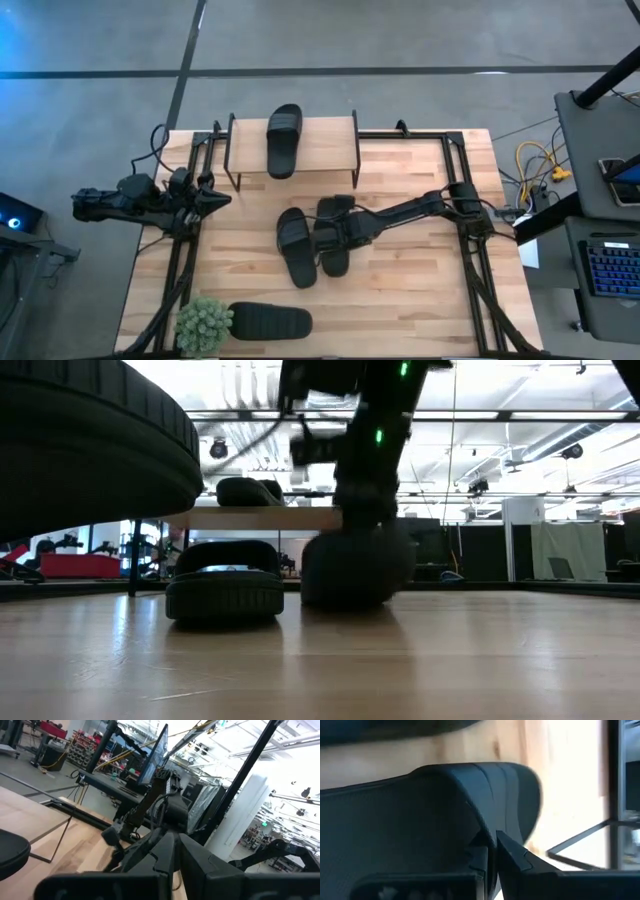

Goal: Pick and place slides into the shelf
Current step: Put the black slide on the shelf

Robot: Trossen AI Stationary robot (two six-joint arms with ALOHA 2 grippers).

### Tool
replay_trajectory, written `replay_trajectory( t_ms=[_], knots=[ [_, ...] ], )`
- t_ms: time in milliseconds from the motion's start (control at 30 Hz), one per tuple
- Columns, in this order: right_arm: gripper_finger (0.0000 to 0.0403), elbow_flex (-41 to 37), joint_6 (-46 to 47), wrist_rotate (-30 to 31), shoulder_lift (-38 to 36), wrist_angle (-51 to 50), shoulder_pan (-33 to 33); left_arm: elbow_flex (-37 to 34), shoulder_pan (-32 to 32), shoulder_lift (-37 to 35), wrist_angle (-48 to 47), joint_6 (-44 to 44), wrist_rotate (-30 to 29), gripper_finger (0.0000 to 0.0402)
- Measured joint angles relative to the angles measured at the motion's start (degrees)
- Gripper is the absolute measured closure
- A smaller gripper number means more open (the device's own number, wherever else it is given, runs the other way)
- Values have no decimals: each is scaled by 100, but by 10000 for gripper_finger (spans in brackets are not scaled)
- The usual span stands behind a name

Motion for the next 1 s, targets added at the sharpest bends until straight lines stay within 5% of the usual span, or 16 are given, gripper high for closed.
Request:
replay_trajectory(
  t_ms=[233, 433, 533, 767, 1000],
  knots=[
    [389, 501, 591, -54, -862, -86, 194, 0, 0, 15, -1, 2, 0, 391],
    [389, 1202, 40, 2046, -1251, -246, 306, -2, 1, 19, -8, 4, -4, 391],
    [389, 1587, -609, 2587, -1265, -251, 188, -2, 1, 36, -10, 7, -15, 391],
    [390, 1716, -1718, 2801, -1223, 85, -680, -2, 1, 39, -1, 7, -28, 391],
    [390, 1476, -3238, 2169, -1034, 777, -1657, -2, -1, 39, -5, 9, -190, 391]
  ],
)
